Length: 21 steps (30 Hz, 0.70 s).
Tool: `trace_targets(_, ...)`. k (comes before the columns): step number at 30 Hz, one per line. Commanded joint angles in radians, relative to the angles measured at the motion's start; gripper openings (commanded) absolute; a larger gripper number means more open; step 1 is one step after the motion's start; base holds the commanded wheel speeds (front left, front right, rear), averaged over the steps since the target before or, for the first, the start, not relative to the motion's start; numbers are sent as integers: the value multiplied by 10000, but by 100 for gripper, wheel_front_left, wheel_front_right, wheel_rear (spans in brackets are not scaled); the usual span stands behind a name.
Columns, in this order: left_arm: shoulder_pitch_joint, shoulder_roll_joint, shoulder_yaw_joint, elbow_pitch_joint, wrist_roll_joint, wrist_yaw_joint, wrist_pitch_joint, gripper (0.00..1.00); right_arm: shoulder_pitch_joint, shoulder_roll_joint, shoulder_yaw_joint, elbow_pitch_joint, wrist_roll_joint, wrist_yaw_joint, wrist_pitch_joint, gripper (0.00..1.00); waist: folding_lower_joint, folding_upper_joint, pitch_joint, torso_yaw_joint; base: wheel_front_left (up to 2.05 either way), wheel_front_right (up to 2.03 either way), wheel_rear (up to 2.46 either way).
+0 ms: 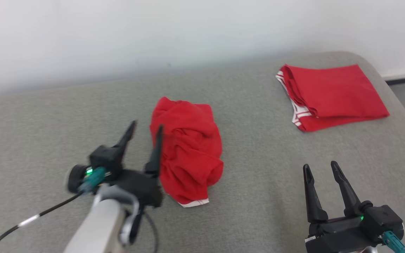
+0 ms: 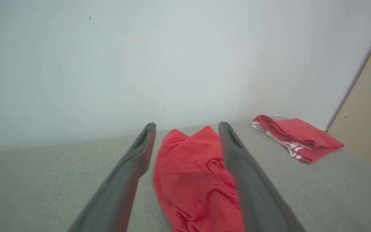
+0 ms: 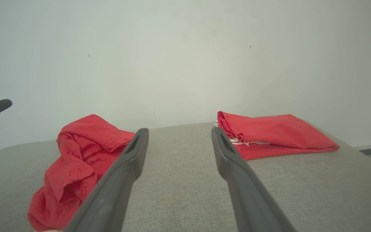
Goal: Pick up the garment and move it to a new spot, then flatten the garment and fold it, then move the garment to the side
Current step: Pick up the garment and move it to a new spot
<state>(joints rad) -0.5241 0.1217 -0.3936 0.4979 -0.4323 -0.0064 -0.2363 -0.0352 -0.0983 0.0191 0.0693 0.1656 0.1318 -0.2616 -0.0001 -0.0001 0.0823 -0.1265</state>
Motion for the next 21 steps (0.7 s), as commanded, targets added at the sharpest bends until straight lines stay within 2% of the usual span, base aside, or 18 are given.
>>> trace_targets(1, 313, 219, 147, -150, -36, 74, -77, 100, 117, 51, -19, -33, -9, -26, -44, 100, 1, 1, -383, 412, 0, 0, 0)
trace_targets(7, 1218, 1307, 517, -1023, 167, 166, -191, 100, 329, 112, -168, -43, 8, -26, -44, 100, 1, 1, -687, 808, 0, 0, 0)
trace_targets(13, 2396, 2069, 1068, -2071, 210, 425, -265, 100, 483, 137, -264, -72, 12, -26, -45, 100, 1, 1, -864, 1054, 0, 0, 0)
trace_targets(21, 3718, 2359, 1602, -3195, 313, 773, -291, 100, 640, 61, -415, -131, 67, -26, -45, 100, 1, 1, -979, 1265, 0, 0, 0)
